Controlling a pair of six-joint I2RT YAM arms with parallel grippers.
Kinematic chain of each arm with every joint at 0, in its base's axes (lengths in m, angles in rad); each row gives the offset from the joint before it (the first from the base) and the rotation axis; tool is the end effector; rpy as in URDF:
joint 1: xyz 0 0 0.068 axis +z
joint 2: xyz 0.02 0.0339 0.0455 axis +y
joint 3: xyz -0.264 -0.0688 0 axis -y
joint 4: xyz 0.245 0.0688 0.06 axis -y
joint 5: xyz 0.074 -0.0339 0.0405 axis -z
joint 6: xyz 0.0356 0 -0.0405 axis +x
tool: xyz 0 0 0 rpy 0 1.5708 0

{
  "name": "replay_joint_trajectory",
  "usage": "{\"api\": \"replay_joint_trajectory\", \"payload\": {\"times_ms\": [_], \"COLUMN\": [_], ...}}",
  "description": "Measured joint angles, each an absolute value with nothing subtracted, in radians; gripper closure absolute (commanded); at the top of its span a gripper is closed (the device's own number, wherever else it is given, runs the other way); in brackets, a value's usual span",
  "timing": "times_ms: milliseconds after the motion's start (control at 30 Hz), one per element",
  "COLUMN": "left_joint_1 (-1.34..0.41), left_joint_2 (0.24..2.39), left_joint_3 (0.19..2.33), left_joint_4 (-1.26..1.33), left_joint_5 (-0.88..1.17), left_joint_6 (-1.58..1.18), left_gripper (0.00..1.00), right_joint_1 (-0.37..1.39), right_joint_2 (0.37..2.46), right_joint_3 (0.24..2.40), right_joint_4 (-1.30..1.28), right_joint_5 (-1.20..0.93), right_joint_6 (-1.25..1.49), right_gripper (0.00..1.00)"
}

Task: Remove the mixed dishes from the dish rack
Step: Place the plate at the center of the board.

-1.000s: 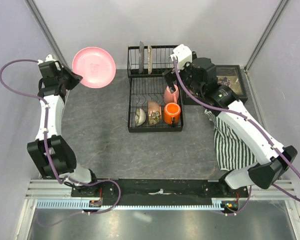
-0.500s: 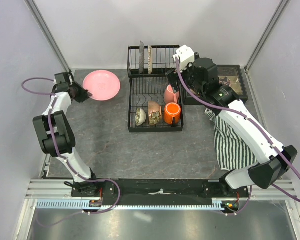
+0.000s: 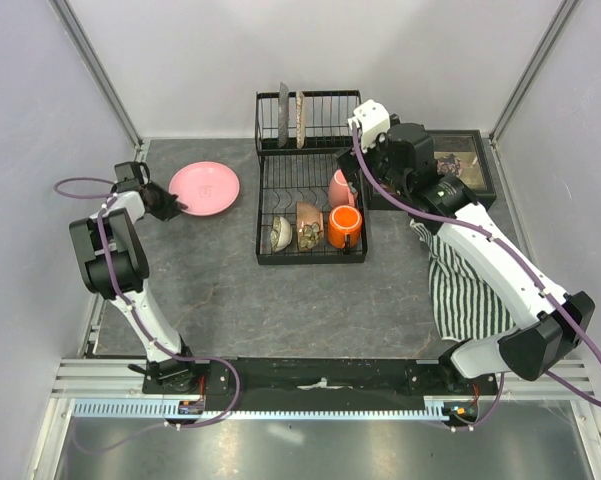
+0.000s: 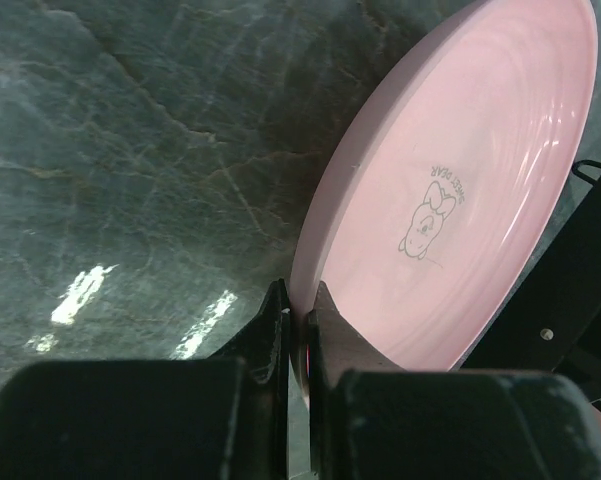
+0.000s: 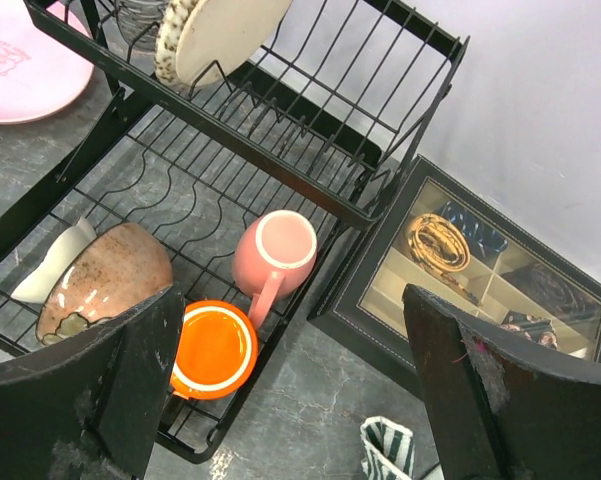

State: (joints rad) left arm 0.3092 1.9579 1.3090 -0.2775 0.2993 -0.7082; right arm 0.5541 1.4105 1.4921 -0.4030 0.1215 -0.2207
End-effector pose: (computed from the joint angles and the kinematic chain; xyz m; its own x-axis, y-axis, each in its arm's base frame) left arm 0.3995 0.1166 0.1714 -0.4990 -0.8119 -0.3029 -0.5881 0.5740 -0.5698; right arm 0.2752 0.1652 0.4193 -0.1692 -0.3602 -0.9174 -0.4730 0.8463 -0.2451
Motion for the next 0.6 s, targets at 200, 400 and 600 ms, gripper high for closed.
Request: {"api": "replay_joint_trajectory", "payload": {"times_ms": [200, 400, 600], "left_joint_1": [0.331, 0.336, 0.337], "left_joint_2": [1.958, 1.958, 1.959], "left_joint_3": [1.292, 1.291, 1.291], "left_joint_4": [-0.270, -0.259, -0.258], "left_joint_5": [0.305, 0.321, 0.324], "left_joint_6": [-0.711, -0.711, -0.711], "left_gripper": [0.93, 0.70, 0.63], "right_joint_1": [0.552, 0.551, 0.550], "right_joint_2": [1.406, 1.406, 1.400], "right_joint_3": [1.479, 1.477, 1.457], "right_joint_4": [-0.397, -0.396, -0.395], "right_joint_5": [0.110, 0.106, 0.107], "right_joint_6": [-0.220, -0.220, -0.220], "right_gripper": [0.02, 0.02, 0.02]}}
